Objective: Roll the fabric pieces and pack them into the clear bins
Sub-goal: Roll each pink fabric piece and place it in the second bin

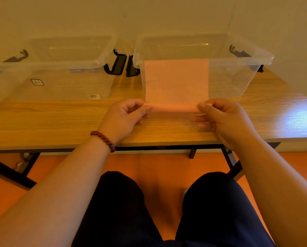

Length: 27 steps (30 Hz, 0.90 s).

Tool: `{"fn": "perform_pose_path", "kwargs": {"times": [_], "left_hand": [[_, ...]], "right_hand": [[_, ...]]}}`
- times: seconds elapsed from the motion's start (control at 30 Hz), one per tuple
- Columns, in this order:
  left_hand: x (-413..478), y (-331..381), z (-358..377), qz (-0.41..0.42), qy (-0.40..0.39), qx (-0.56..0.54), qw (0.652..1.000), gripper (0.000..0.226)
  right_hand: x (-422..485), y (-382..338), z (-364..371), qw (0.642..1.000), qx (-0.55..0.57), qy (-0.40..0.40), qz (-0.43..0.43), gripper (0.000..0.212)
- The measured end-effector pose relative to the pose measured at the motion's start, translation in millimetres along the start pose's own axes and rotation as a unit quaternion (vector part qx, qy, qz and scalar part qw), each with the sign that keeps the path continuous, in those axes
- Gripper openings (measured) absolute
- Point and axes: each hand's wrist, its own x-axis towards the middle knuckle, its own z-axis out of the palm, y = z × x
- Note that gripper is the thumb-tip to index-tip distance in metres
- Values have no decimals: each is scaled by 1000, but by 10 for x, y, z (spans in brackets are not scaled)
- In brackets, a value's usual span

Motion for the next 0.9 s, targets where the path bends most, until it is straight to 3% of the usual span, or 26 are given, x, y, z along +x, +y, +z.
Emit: {"fn": "perform_pose_path", "kwargs": {"times": [0.3, 0.53, 0.67, 0.9], "left_hand": [[9, -9, -2, 4, -14, -18, 1000, 17], [11, -31, -4, -3, -8, -12, 1000, 13], [-2, -38, -27, 15, -22, 27, 999, 23], [14, -47, -10, 36, 10, 73, 997, 13]], "right_hand": [[39, 30, 23, 999, 3, 38, 2, 7], [-33, -9, -16, 1000, -4, -12, -6, 14], [-21, 14, -11, 1000, -2, 11, -10, 6], [9, 66, -3, 997, -43, 63, -16, 20]]}}
